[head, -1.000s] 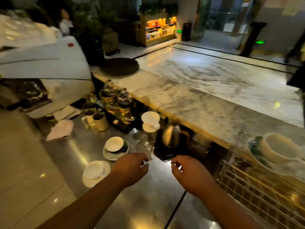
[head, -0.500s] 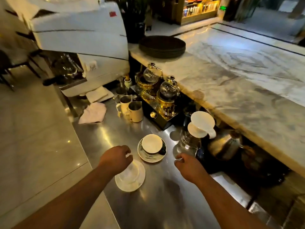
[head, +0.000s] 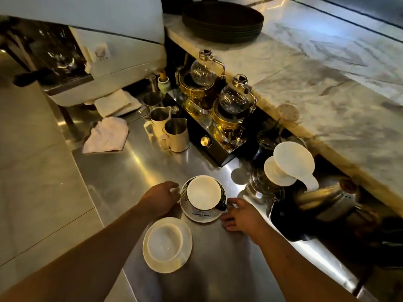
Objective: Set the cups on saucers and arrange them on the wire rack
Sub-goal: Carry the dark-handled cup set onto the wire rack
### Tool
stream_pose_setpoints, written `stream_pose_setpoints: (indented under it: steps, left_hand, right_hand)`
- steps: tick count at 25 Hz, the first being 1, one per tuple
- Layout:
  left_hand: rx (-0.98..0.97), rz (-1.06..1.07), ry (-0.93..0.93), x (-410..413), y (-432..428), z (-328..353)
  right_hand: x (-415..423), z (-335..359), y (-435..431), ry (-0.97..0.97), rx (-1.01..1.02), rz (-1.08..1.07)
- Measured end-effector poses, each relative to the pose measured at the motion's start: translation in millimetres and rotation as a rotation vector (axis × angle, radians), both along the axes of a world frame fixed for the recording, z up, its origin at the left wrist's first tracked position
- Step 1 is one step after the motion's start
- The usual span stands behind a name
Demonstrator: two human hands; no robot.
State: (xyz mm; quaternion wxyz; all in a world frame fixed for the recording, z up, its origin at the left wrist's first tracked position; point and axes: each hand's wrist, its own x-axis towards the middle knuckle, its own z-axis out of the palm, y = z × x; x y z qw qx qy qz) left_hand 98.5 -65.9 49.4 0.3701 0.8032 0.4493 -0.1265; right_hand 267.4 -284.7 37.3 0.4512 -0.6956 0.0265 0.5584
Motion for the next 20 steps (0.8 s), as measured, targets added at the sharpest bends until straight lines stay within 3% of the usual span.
stream_pose_setpoints:
  steps: [4,10,20]
  left_hand:
    - [-0.038,-0.036,0.0,12.1,1.8,-13.5]
    - [-0.028,-0.024,-0.014,20.6,0.2,-18.2]
    - [-0.027,0.012,-0.099,16.0,-25.7,33.5]
  right_hand:
    - [7.1,-18.5,9.6,-0.146,-0.028,0.081]
    - [13.2,-26.1,14.8,-0.218,-0.03,0.097]
    - [6.7,29.0,-20.0,-0.272,-0.001,0.074]
